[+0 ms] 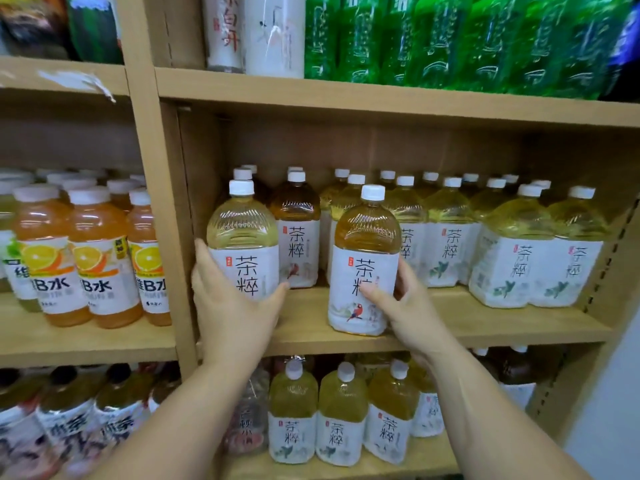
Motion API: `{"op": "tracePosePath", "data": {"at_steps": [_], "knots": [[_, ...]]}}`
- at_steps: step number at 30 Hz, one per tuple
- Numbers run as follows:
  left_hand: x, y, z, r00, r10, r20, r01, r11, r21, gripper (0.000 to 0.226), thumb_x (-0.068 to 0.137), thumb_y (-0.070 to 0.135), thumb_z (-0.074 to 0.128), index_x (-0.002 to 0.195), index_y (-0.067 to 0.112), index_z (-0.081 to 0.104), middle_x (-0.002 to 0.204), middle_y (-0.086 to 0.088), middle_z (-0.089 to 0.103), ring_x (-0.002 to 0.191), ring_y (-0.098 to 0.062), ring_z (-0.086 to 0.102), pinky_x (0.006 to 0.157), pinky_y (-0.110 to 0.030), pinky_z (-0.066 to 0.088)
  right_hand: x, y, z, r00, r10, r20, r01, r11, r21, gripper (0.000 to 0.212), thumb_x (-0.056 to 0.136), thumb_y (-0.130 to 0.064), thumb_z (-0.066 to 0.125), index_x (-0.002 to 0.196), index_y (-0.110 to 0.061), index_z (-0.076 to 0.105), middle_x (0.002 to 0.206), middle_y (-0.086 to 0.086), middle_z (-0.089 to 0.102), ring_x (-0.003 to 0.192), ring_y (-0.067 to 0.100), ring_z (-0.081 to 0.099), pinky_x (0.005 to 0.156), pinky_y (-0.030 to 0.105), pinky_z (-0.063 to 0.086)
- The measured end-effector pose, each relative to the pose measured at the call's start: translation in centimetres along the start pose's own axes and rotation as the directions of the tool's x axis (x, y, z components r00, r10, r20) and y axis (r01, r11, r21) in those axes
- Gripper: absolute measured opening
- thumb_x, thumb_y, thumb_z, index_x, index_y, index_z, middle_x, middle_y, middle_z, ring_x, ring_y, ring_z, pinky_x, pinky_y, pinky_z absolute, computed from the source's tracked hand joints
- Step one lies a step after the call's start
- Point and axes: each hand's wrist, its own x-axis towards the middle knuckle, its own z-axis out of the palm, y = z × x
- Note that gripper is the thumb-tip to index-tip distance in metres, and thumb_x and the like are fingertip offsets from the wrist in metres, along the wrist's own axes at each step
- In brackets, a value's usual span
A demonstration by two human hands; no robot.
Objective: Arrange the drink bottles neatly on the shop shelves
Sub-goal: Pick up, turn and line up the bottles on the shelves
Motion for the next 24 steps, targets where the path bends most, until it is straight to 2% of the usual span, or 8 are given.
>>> {"op": "tracePosePath", "data": {"at_steps": [2,4,7,10,13,17,21,24], "knots": [[-0.4,-0.7,0.9,0.997,-0.063,-0.049,0.063,0.998,-0.002,0.125,0.058,0.038,0.097,0.155,0.021,0.021,0.148,-0.007,0.042,0.138,-0.027,0.042,0.113,-0.045,0.04,-0.1,0.6,0.0,1.0,-0.004,-0.011,0.004,1.0,-0.015,0.06,0.087,-0.029,0.079,0.141,-0.032,0.053,0.125,-0.011,0.071,0.116,0.009,0.067,0.098,0.042,0.057],[-0.5,-0.9,1.4,0.992,-0.083,-0.093,0.085,0.996,0.012,0.114,0.055,0.038,0.098,0.146,0.02,0.032,0.134,-0.005,0.051,0.125,-0.027,0.052,0.101,-0.049,0.049,-0.4,1.0,0.1,0.998,-0.021,-0.052,0.018,0.999,-0.051,0.059,0.086,-0.031,0.08,0.14,-0.032,0.055,0.122,-0.013,0.072,0.113,0.004,0.067,0.093,0.032,0.059],[-0.4,-0.9,1.8,0.993,-0.071,-0.098,0.07,0.997,-0.012,0.104,0.057,0.035,0.097,0.14,0.019,0.037,0.126,-0.005,0.055,0.116,-0.025,0.056,0.092,-0.043,0.052,-1.1,0.7,0.3,0.984,-0.047,-0.173,0.023,0.99,-0.138,0.063,0.08,-0.038,0.084,0.137,-0.037,0.057,0.117,-0.018,0.069,0.106,0.0,0.066,0.082,0.023,0.058],[-0.7,-1.0,1.4,0.997,-0.036,-0.074,0.033,0.998,-0.048,0.099,0.058,0.032,0.097,0.138,0.023,0.038,0.123,0.0,0.056,0.112,-0.02,0.056,0.085,-0.035,0.05,-1.5,0.3,0.6,0.978,-0.043,-0.205,0.011,0.988,-0.156,0.059,0.08,-0.037,0.084,0.129,-0.042,0.052,0.106,-0.026,0.064,0.097,-0.005,0.064,0.071,0.016,0.053],[-1.4,-0.8,-0.2,0.998,0.008,-0.067,-0.011,0.999,-0.052,0.091,0.058,0.034,0.096,0.131,0.031,0.04,0.119,0.005,0.058,0.109,-0.019,0.058,0.081,-0.033,0.049,-1.2,-0.1,1.4,0.978,-0.06,-0.201,0.022,0.983,-0.183,0.059,0.08,-0.038,0.084,0.125,-0.045,0.047,0.104,-0.025,0.063,0.099,-0.005,0.064,0.077,0.022,0.056],[-2.1,-0.2,-3.1,0.993,0.083,-0.088,-0.09,0.993,-0.077,0.088,0.053,0.038,0.097,0.118,0.044,0.038,0.113,0.013,0.058,0.108,-0.014,0.059,0.089,-0.04,0.055,-0.2,0.0,3.7,0.985,-0.067,-0.161,0.029,0.974,-0.225,0.058,0.082,-0.04,0.082,0.132,-0.033,0.054,0.109,-0.021,0.066,0.105,-0.002,0.064,0.089,0.03,0.059],[-2.7,-0.1,-5.1,0.992,0.092,-0.082,-0.101,0.989,-0.109,0.087,0.053,0.034,0.098,0.121,0.035,0.044,0.11,0.016,0.061,0.101,-0.007,0.061,0.075,-0.016,0.051,1.2,0.0,6.8,0.989,-0.102,-0.109,0.068,0.957,-0.284,0.057,0.084,-0.036,0.081,0.134,-0.032,0.056,0.107,-0.023,0.064,0.105,0.003,0.066,0.089,0.028,0.058],[-2.9,-0.2,-5.8,0.99,0.113,-0.089,-0.123,0.986,-0.115,0.089,0.051,0.032,0.1,0.122,0.036,0.046,0.112,0.018,0.063,0.105,-0.007,0.063,0.085,-0.03,0.054,2.3,0.2,8.9,0.98,-0.153,-0.131,0.097,0.93,-0.355,0.054,0.085,-0.038,0.08,0.133,-0.03,0.057,0.109,-0.019,0.067,0.106,0.007,0.066,0.087,0.025,0.053]]}}
